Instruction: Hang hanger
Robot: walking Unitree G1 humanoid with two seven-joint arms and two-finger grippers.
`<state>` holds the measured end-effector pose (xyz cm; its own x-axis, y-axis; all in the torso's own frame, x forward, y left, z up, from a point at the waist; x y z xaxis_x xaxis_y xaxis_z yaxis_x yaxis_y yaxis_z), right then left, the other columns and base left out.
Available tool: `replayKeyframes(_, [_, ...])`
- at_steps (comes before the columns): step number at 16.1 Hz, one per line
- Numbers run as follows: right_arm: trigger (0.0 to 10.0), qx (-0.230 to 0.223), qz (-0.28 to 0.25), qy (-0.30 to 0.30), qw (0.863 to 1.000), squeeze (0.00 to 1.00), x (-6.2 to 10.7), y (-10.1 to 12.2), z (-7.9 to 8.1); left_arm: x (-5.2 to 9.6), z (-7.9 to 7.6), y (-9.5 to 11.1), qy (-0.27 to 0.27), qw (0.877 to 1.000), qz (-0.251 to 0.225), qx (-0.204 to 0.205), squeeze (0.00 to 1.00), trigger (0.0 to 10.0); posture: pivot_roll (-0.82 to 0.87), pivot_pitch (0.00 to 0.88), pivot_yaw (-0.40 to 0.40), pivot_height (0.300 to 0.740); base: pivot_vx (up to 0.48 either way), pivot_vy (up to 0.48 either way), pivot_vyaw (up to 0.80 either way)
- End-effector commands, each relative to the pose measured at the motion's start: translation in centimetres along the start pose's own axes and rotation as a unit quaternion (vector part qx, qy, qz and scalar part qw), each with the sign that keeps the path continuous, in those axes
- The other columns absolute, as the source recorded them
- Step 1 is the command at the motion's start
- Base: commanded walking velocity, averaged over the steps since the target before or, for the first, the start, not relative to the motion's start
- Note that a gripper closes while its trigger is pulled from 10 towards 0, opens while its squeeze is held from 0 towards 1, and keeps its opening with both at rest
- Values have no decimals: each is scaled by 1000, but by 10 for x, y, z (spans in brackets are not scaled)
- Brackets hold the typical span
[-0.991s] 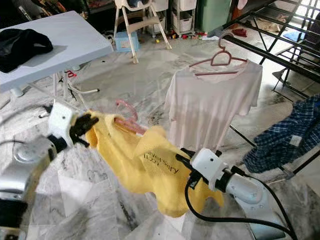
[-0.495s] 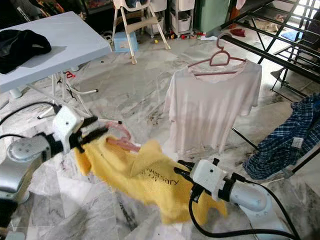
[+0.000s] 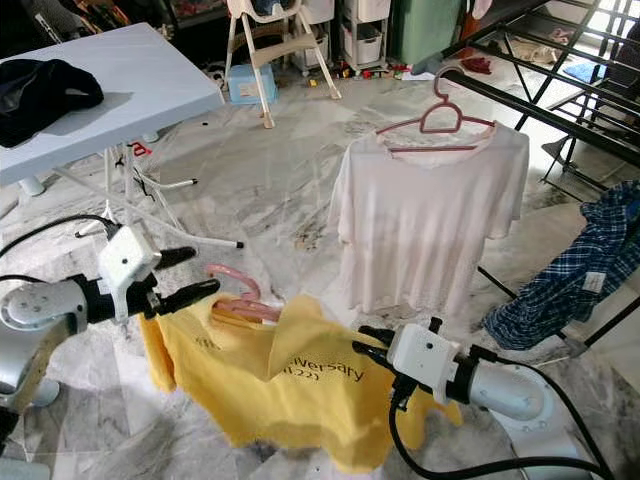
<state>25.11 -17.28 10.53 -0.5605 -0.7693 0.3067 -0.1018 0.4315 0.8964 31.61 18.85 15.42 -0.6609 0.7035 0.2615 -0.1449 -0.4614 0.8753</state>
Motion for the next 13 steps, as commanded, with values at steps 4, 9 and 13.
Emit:
replayKeyframes(4, [10000, 9, -14, 0, 1000, 0, -2, 3, 0, 5, 25, 14, 80, 995, -50, 19, 1000, 10000, -128, 102, 71, 740, 0, 0, 0])
replayKeyframes(9, [10000, 3, -25, -16, 1000, 0, 1, 9, -19, 10, -15, 2, -87, 996, -15, 25, 1000, 10000, -128, 102, 71, 740, 0, 0, 0])
replayKeyframes(13, [10000, 29, -8, -19, 999, 0, 10, 10, -38, 19, -13, -10, -140, 990, 29, 2, 1000, 10000, -131, 97, 75, 740, 0, 0, 0])
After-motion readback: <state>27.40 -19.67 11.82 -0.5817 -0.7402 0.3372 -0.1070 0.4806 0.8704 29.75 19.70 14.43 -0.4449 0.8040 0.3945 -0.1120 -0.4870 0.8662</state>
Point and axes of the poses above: a point about 5 cm out from each wrist's last joint towards the gripper, its own x axis pointing back from the gripper into the wrist, its own y axis along the axis of the wrist's last joint, z = x × y, the point moved 2 cm from there along -x, pointing out of the wrist towards the gripper, and after that the axes turned 9 degrees about -x, right-handed, at the moved point
